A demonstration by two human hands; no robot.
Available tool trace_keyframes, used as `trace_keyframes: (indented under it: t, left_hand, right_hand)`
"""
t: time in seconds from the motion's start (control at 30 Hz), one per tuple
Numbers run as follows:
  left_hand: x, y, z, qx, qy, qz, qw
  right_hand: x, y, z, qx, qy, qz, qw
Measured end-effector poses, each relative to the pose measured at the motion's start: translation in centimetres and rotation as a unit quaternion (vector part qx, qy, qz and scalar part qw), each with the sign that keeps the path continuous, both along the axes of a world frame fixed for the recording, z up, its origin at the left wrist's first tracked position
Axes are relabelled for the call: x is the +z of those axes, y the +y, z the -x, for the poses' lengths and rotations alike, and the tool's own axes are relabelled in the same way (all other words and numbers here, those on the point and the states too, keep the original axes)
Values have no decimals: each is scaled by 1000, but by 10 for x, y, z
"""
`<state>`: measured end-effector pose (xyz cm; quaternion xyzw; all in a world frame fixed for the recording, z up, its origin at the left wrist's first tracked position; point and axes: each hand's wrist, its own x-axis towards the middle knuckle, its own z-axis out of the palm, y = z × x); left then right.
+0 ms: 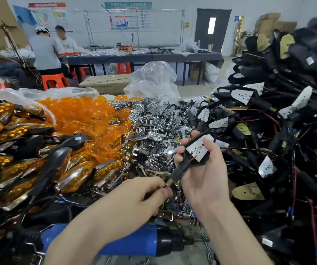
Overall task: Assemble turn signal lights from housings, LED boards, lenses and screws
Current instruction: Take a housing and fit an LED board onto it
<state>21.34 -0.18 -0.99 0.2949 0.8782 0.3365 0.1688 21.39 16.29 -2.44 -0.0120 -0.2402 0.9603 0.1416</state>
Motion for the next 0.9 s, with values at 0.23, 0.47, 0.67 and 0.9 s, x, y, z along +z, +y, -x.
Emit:
trace_keyframes:
  t: [0.23,0.47,0.67,0.9]
  left_hand:
    - [0,-7,4,12,-26,-1,1000]
    - [2,-12,3,47,-21,-20,998]
    - [5,-15,4,47,-18,5,999]
    - [18,-15,-1,46,-18,-129,990]
  right_hand:
    - [1,-6,2,3,-18,3,1000]
    - [1,-10,2,-11,-41,-35,998]
    - [-1,-15,4,5,-46,-43,998]
    - [-7,-26,-2,24,-70,-102,992]
